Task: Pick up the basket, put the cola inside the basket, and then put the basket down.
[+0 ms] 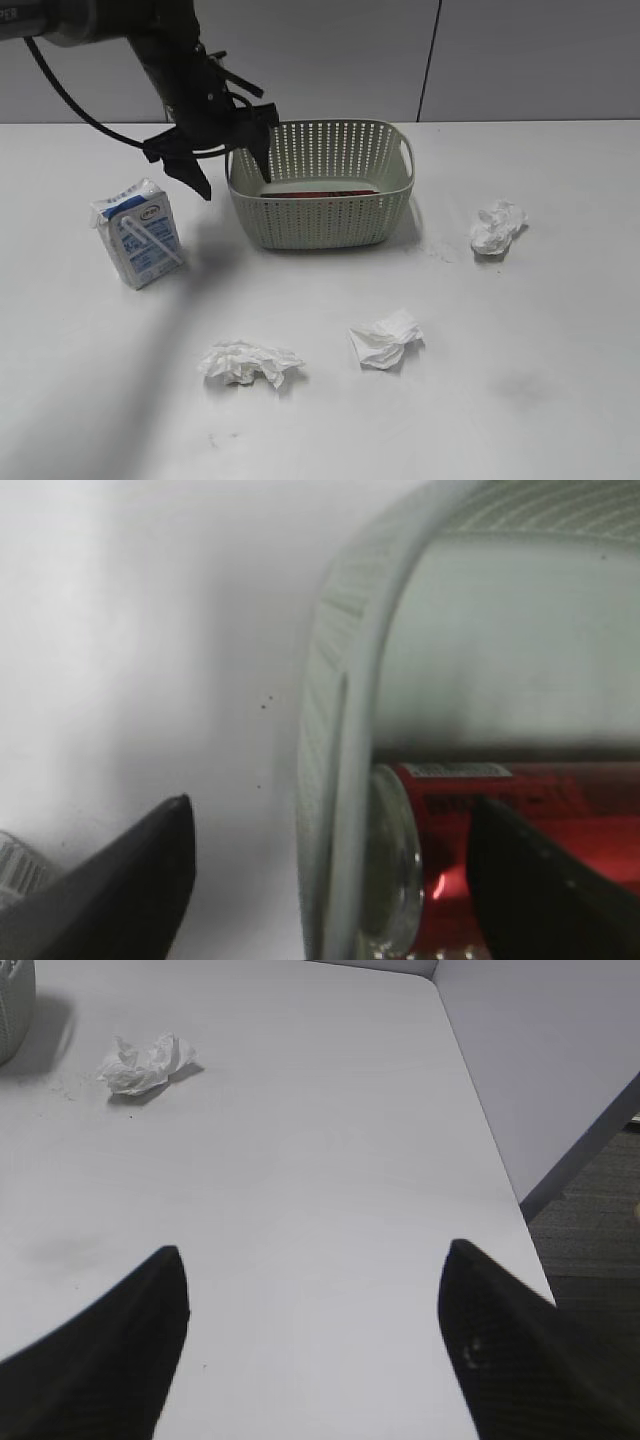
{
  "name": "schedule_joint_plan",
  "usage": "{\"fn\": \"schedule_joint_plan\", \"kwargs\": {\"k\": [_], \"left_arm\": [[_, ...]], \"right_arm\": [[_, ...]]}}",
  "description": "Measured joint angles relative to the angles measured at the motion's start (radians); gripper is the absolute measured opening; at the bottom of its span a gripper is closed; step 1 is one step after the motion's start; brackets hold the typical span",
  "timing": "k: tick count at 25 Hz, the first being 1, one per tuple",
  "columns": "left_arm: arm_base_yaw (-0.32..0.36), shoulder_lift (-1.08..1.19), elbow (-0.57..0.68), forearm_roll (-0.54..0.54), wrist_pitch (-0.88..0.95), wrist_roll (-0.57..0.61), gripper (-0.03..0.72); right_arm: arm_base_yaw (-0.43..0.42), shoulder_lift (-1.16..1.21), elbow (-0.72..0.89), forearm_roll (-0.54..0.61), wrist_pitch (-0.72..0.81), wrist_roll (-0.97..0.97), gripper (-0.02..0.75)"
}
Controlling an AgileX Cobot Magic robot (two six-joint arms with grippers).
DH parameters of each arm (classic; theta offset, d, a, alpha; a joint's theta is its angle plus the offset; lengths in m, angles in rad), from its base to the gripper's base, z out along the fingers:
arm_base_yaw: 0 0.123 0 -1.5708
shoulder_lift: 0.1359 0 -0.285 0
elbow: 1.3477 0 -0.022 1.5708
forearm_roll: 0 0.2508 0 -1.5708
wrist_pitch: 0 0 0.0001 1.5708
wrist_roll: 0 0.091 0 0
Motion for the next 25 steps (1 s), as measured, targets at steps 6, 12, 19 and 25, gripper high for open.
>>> {"fn": "schedule_joint_plan", "kwargs": {"k": [6,12,19,25], "left_arm": [[0.037,-0.003,-0.237,0.063,0.083,0.032,0.646],[0.074,-0.064,-0.393,0.158,0.084,0.083,0.622],[0.154,-0.144,-0.397,0.307,0.089,0.187,0.598],[0.252,-0.229,-0.374,0.334,0.089,0.233,0.591]], "right_arm": [[0.000,0.000,0.000,0.000,0.000,0.000,0.590],[0.000,0.000,0.000,0.000,0.000,0.000,0.590],[0.000,0.000,0.000,0.000,0.000,0.000,0.590],[0.000,0.000,0.000,0.000,0.000,0.000,0.590]]}}
